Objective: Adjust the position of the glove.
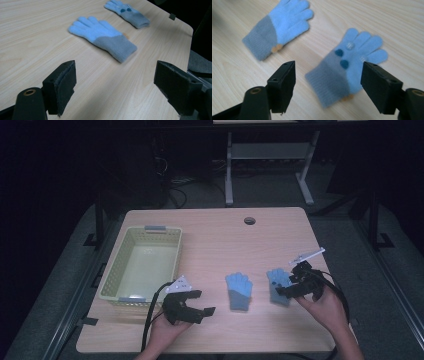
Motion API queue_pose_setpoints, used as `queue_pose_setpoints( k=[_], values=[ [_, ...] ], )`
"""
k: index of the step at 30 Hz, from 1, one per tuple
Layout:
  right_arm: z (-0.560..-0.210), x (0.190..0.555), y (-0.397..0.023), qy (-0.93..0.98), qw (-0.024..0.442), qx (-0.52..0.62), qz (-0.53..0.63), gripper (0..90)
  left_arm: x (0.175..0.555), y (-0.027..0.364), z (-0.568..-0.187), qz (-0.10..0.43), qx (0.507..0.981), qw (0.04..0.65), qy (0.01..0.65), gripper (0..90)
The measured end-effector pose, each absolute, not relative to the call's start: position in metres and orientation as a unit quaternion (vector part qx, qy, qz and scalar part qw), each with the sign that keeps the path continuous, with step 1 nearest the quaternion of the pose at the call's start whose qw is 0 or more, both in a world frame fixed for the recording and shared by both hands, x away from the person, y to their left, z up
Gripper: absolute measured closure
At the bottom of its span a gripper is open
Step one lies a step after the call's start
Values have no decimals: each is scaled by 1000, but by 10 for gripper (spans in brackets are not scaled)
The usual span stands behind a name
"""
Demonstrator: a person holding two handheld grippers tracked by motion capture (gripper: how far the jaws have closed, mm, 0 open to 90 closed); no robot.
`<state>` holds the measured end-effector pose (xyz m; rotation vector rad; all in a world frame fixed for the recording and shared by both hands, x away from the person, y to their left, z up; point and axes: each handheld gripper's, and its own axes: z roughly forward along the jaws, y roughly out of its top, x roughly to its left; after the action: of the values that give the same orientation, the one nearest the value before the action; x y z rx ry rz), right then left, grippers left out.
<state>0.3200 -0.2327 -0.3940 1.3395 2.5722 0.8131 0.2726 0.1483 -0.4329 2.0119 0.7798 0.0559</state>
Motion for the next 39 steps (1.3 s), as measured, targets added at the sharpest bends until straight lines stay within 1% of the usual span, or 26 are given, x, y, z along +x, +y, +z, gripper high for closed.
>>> queue_pose_setpoints(
  k=[6,13,18,23,28,33,36,39],
  values=[
    [-393,337,-230,855,61,446,256,331,273,147,-433,22,821,474,319,179],
    [-406,357,-226,859,50,459,222,413,274,148,-434,19,820,474,319,181],
    [-416,365,-225,860,42,470,193,476,274,149,-433,18,819,476,321,182],
    [-426,368,-224,859,22,479,182,522,274,150,-433,16,817,478,322,184],
    [-439,371,-224,860,14,484,163,564,274,150,-434,13,816,478,324,186],
    [-440,369,-221,863,25,480,156,592,275,150,-435,13,817,478,323,188],
    [-440,367,-216,867,45,475,144,632,274,149,-435,10,816,477,326,190],
    [-440,366,-214,867,52,475,140,659,274,149,-435,12,816,477,325,192]
  ],
)
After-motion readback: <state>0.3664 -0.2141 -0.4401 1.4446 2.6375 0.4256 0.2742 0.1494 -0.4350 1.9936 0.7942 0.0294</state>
